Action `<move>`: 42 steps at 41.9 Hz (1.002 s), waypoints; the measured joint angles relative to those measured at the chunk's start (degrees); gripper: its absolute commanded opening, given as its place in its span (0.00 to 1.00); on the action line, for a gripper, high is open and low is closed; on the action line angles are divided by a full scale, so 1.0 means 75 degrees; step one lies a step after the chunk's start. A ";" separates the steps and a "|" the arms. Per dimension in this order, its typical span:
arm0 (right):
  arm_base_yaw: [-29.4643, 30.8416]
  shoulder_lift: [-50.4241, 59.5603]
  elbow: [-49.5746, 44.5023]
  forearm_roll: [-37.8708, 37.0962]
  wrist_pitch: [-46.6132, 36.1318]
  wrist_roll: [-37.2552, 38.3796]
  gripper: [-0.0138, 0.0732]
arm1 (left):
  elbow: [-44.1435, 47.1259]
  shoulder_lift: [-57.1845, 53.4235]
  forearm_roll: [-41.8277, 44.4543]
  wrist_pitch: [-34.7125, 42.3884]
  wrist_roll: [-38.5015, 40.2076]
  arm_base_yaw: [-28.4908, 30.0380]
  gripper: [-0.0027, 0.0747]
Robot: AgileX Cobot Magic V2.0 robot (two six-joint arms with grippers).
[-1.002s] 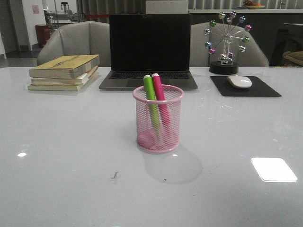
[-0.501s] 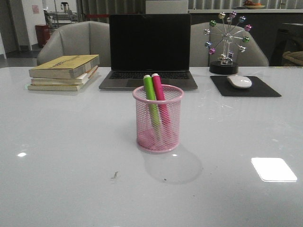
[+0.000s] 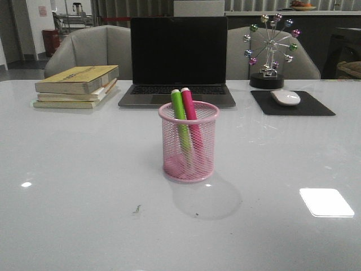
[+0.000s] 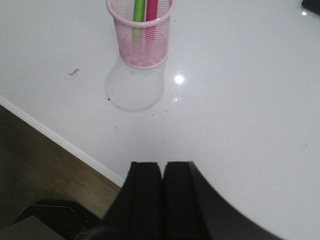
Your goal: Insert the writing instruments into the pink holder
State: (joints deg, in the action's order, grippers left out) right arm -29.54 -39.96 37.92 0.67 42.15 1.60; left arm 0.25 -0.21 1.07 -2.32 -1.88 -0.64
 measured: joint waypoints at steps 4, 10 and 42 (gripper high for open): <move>0.0000 0.0000 0.0000 0.0000 0.0000 0.0000 0.24 | 0.0000 0.0000 0.0000 0.0000 0.0000 0.0000 0.16; 0.0040 0.0139 -0.0089 -0.0016 -0.0035 0.0000 0.24 | 0.0000 0.0000 0.0000 0.0000 0.0000 0.0000 0.16; 0.3489 0.5373 -0.5269 -0.0089 -0.4581 -0.0027 0.24 | 0.0000 0.0000 -0.0005 0.0016 0.0000 0.0000 0.16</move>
State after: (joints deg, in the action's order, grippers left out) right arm -3.37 0.34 -1.60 0.00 7.79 1.40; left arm 0.25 -0.21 1.04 -2.20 -1.88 -0.64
